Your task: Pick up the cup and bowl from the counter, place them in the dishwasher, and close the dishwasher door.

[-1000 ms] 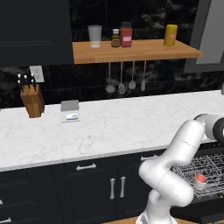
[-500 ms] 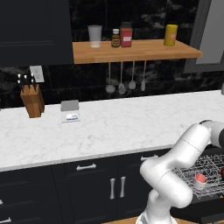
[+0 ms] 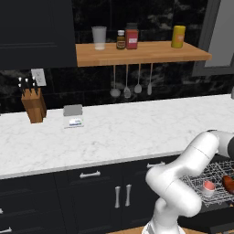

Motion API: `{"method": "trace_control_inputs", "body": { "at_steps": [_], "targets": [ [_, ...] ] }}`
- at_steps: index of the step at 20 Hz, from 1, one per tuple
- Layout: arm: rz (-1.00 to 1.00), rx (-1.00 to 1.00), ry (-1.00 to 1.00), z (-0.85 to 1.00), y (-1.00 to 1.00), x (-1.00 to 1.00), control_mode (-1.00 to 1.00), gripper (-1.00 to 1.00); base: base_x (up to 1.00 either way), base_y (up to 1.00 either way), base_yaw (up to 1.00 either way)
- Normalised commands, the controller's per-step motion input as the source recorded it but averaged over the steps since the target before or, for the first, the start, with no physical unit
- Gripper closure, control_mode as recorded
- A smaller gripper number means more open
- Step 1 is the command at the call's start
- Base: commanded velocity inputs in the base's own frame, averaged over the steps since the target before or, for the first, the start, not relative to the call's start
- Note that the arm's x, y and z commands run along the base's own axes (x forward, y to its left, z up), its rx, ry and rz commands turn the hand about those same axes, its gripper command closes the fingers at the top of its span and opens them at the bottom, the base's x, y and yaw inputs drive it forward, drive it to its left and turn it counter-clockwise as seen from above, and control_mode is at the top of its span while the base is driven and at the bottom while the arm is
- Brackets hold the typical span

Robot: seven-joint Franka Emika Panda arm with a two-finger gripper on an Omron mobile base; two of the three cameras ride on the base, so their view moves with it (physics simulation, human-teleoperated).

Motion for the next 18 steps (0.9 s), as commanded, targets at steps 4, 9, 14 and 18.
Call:
{"method": "trace_control_inputs", "body": {
  "at_steps": [4,9,14,18],
  "targets": [
    [0.12,0.00,-0.03,-0.05,0.00,0.00,-1.00,1.00,0.00,0.00,0.00],
    [0.13,0.05,-0.26,0.44,0.07,0.00,-1.00,1.00,0.00,0.00,0.00],
    [0.13,0.00,-0.30,0.05,0.30,0.29,-1.00,1.00,0.00,0.00,0.00],
    [0.11,0.00,-0.02,-0.37,0.10,0.54,-1.00,1.00,0.00,0.00,0.00]
  ]
}}
